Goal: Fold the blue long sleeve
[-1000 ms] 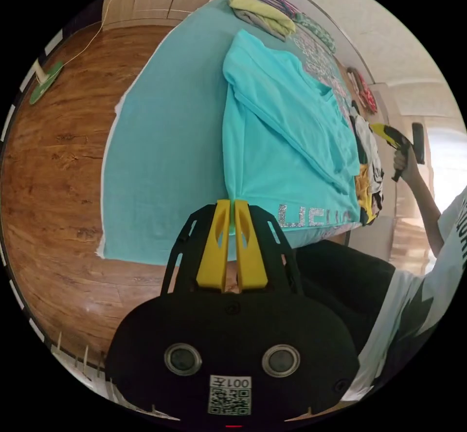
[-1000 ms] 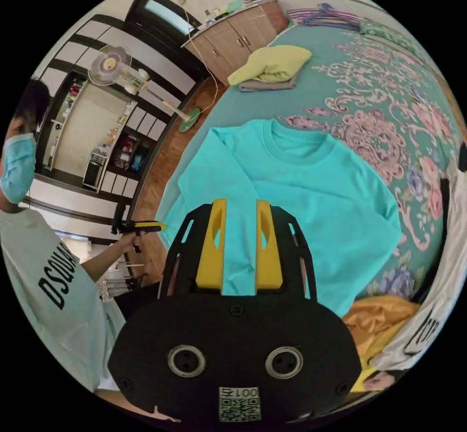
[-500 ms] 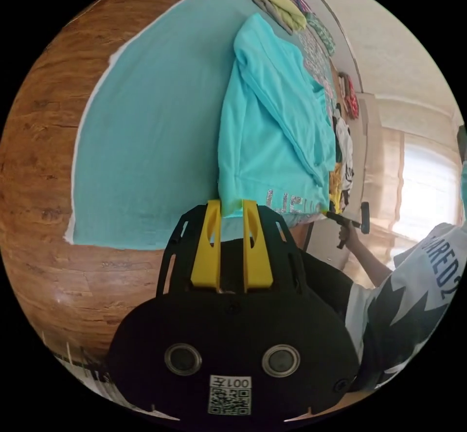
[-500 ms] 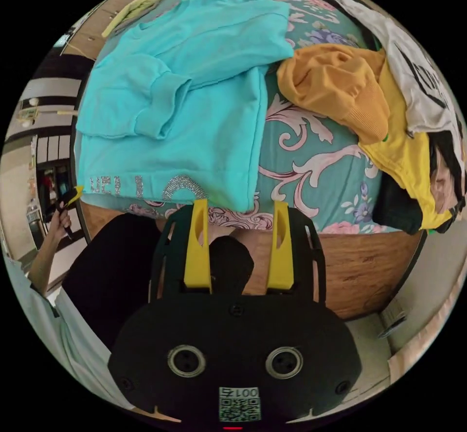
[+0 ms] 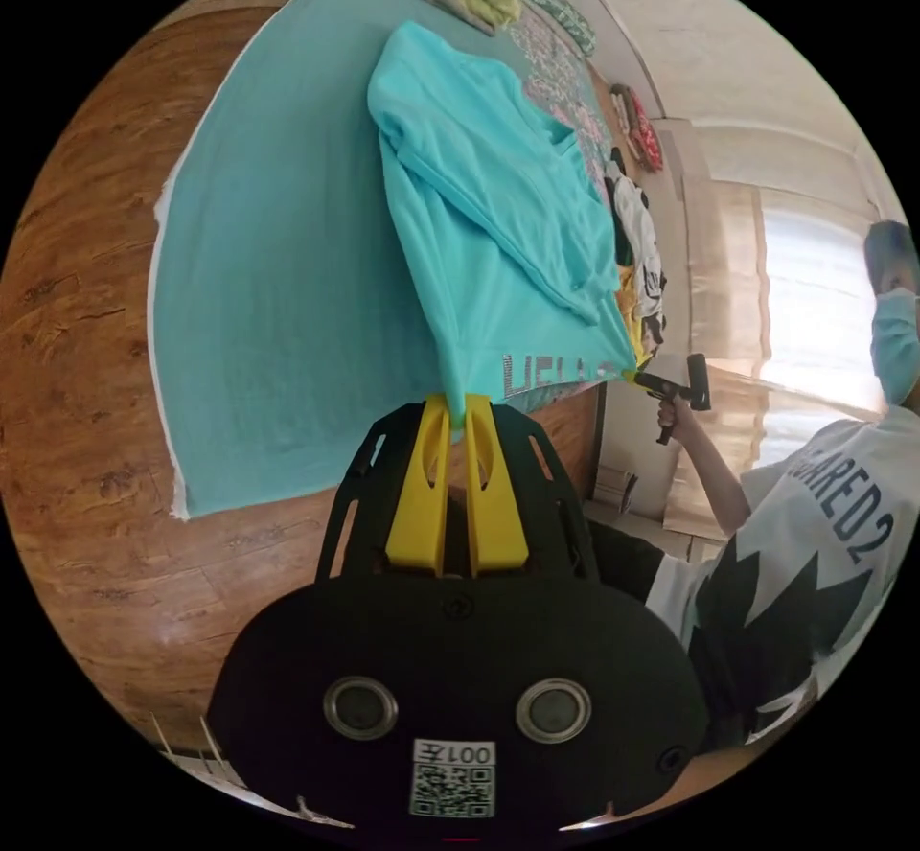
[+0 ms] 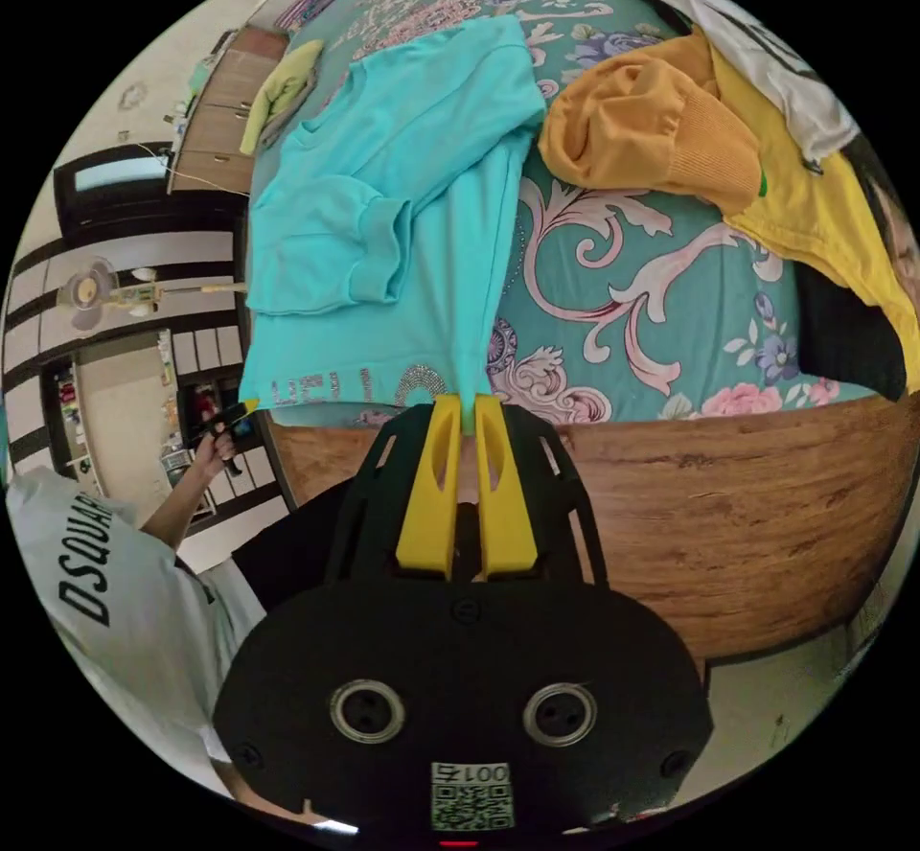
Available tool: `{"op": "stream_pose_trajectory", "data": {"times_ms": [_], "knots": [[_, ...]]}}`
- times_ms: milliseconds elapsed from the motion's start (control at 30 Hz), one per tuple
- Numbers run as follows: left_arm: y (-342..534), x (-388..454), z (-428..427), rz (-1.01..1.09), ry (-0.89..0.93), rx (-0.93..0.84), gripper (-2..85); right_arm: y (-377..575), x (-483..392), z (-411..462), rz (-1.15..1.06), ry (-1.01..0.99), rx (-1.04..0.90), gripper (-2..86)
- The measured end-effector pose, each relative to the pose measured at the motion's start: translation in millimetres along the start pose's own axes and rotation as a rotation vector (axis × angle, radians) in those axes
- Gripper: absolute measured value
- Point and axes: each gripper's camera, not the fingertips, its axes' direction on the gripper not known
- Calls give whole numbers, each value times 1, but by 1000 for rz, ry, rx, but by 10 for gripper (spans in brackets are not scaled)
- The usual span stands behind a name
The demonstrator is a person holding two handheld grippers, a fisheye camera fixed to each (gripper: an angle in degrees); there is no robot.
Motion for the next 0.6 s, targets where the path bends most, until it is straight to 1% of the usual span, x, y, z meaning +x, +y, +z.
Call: {"op": "stream_pose_trajectory", "data": {"times_ms": [67, 133, 233, 400, 467, 500, 533, 567, 600], "knots": [[10, 10, -7, -2, -24, -12, -14, 26, 16, -21, 19, -124, 40, 21], [20, 13, -8, -26, -38, -47, -14, 43, 26, -28, 28, -126, 18, 19], [43, 18, -9, -98, -22, -89, -14, 68, 42, -24, 33, -84, -69, 18], [69, 39, -24, -220, 80, -47, -14, 106, 66, -34, 121, -194, -69, 17], [59, 54, -47, -270, 172, 107, -14, 103, 62, -61, 81, -369, 43, 16], [52, 58, -54, -280, 196, 156, -14, 99, 60, -70, 60, -413, 80, 16], [31, 66, -69, -264, 231, 240, -14, 84, 55, -87, 9, -468, 149, 16], [3, 76, -82, -198, 234, 288, -14, 61, 49, -103, -62, -486, 200, 15], [-14, 82, -88, -166, 224, 295, -14, 48, 45, -109, -101, -483, 220, 15]]}}
